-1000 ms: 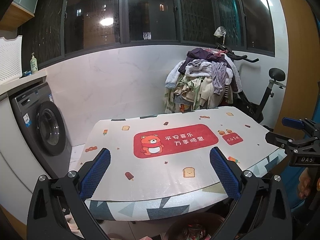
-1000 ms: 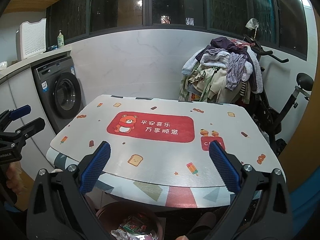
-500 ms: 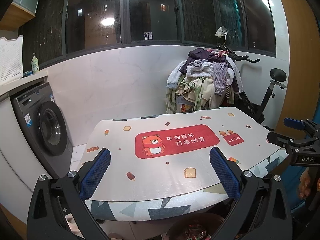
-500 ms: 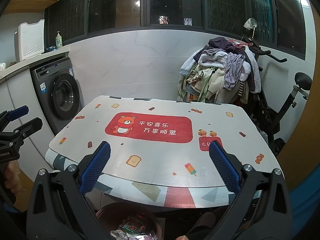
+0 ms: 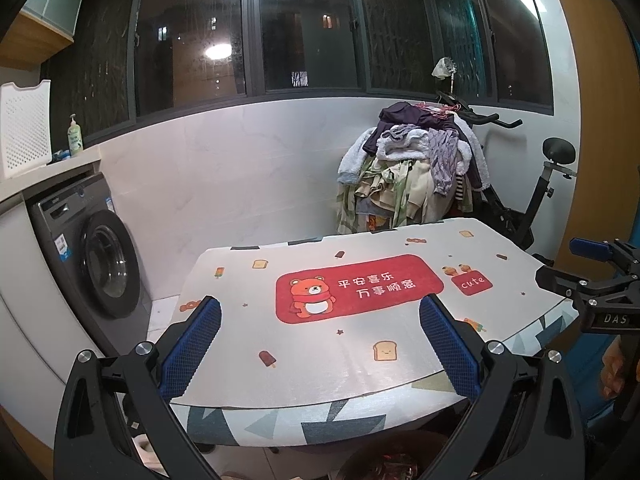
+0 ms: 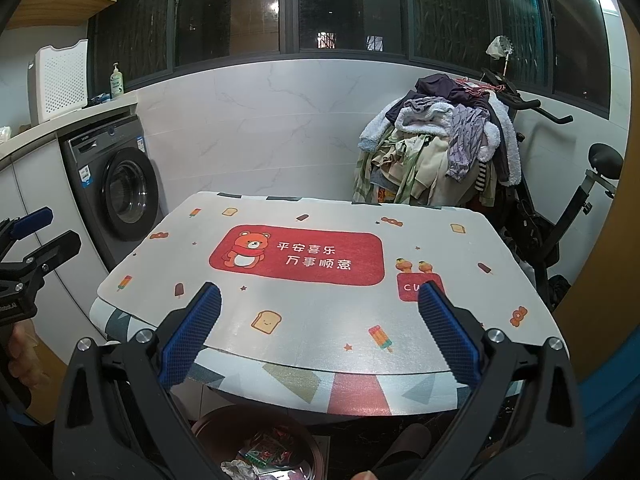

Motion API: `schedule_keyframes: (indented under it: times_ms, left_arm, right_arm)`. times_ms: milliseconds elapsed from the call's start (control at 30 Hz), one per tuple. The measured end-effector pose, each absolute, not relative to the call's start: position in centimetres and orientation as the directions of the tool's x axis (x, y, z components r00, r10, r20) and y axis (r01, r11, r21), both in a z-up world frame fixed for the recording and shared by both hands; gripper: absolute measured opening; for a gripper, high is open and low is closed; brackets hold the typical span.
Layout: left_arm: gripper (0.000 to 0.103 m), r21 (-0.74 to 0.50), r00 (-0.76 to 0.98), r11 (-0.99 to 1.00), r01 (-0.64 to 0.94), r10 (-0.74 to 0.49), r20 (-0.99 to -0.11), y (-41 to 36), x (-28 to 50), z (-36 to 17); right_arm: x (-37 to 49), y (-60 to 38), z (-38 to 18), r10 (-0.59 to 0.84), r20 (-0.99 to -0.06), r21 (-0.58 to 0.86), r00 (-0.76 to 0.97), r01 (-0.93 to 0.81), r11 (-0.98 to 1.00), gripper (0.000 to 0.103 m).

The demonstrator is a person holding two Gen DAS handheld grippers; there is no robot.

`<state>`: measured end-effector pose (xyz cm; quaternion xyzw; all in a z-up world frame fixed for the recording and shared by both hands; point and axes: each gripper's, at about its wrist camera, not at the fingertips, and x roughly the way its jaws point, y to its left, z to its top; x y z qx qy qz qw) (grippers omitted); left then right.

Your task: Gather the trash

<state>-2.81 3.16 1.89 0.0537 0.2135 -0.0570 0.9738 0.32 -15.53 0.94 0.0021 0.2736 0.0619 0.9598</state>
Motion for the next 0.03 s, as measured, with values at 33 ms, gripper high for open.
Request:
schedule_keyframes:
  times_ms: [33]
  left_arm:
    - [0.097,0.079,0.902,0.988,0.134,-0.089,-0.423,3.12,-2.88,1.89]
  right_arm:
    - [0.33,-15.50,0.95,0.120,-0.525,0.038,0.843,-0.118,0.992,0.097]
